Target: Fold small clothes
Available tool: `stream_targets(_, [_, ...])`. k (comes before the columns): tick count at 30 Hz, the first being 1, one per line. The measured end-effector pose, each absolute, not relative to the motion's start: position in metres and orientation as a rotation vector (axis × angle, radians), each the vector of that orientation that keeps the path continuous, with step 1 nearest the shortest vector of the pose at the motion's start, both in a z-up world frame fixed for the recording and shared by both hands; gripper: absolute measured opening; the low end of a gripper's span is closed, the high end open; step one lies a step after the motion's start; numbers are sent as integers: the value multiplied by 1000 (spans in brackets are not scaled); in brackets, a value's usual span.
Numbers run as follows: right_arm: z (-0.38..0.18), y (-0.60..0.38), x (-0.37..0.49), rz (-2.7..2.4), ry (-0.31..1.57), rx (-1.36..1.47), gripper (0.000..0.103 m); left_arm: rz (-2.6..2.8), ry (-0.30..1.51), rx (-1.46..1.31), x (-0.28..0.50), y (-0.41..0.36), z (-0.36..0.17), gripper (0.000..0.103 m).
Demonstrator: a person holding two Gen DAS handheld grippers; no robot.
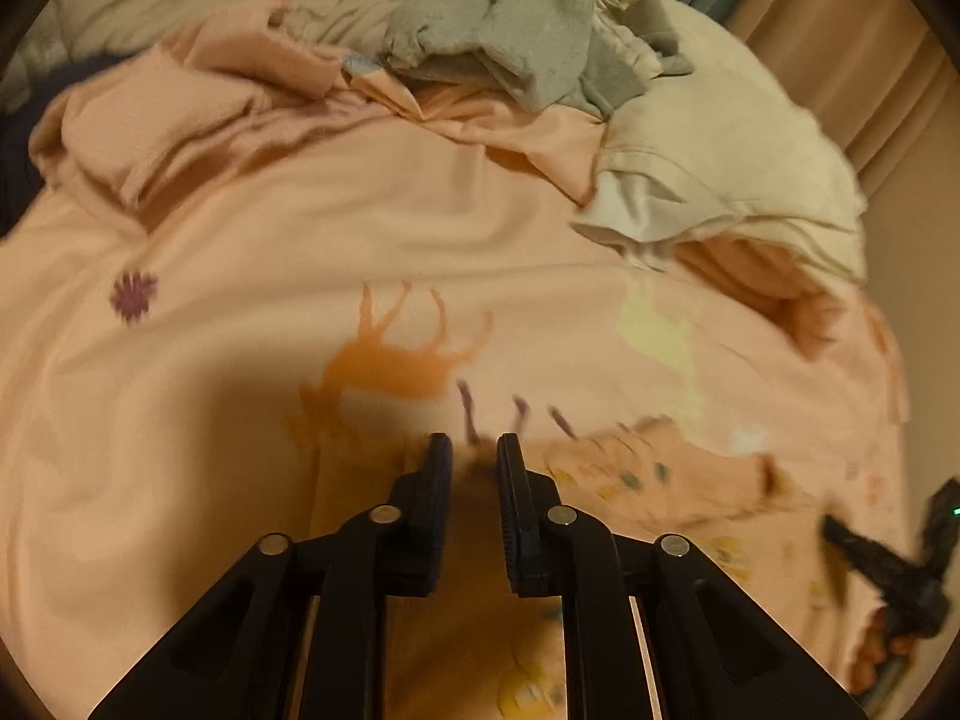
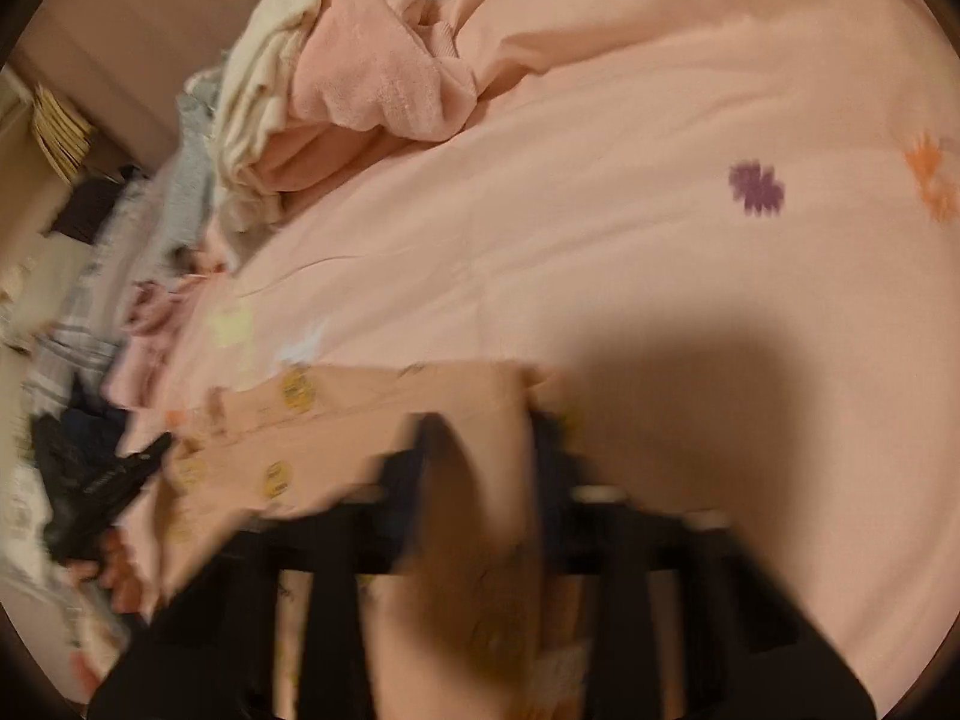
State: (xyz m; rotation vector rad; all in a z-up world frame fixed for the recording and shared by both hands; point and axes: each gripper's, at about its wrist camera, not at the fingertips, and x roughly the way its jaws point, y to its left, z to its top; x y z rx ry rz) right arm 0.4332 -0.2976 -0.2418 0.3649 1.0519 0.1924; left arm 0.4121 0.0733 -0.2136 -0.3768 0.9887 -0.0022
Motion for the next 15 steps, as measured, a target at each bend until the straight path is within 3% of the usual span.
stream_targets(4, [-232, -305, 440, 156, 1044, 405, 11, 110, 997, -380, 416, 85, -209, 13])
stream_targets(9, [-185, -294, 420, 168, 925, 291, 15, 30, 826, -294, 383, 80, -147, 13])
stream_targets(12, [-167, -262, 415, 338, 948, 317, 14, -94, 885, -304, 380, 58, -140, 13])
stream_targets(15, [-179, -213, 416, 507, 1046, 354, 12, -196, 1008, -344, 391, 34, -165, 13])
